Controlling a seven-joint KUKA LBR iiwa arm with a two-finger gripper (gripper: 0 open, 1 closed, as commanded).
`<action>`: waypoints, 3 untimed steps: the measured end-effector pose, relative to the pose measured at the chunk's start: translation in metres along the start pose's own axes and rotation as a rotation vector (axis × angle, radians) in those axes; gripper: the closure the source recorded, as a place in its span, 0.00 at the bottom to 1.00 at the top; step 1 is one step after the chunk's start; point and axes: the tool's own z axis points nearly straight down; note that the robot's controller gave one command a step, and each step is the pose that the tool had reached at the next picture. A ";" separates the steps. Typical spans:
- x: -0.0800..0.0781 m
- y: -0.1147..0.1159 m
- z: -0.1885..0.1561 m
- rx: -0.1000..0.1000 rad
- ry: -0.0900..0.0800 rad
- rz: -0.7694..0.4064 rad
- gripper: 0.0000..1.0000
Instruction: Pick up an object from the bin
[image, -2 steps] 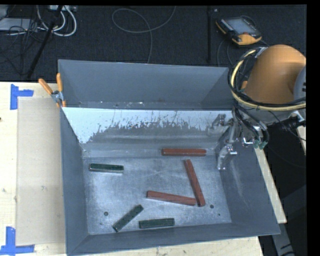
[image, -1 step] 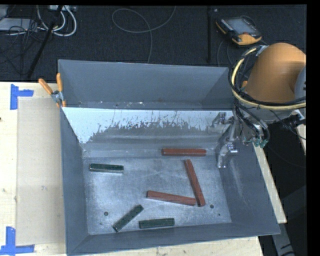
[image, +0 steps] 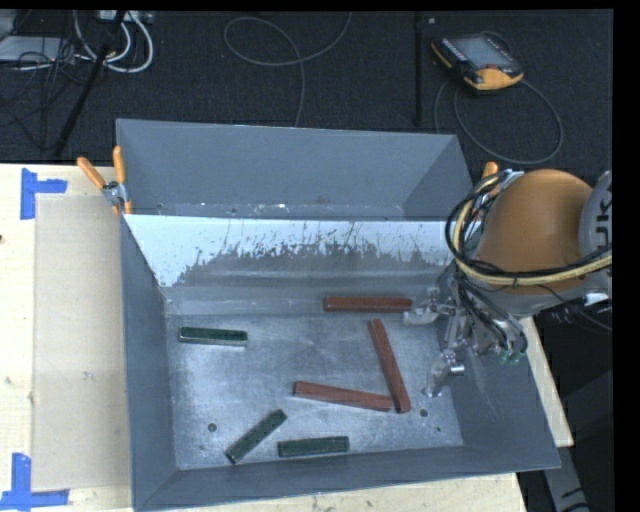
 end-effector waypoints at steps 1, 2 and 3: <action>-0.015 -0.003 0.057 0.001 -0.003 0.049 0.00; 0.040 0.000 0.083 0.004 -0.011 0.101 1.00; 0.039 0.001 0.083 0.002 -0.016 0.099 0.00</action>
Offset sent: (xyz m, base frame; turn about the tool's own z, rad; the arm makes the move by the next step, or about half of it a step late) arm -0.0447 -0.0014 -0.0877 0.1035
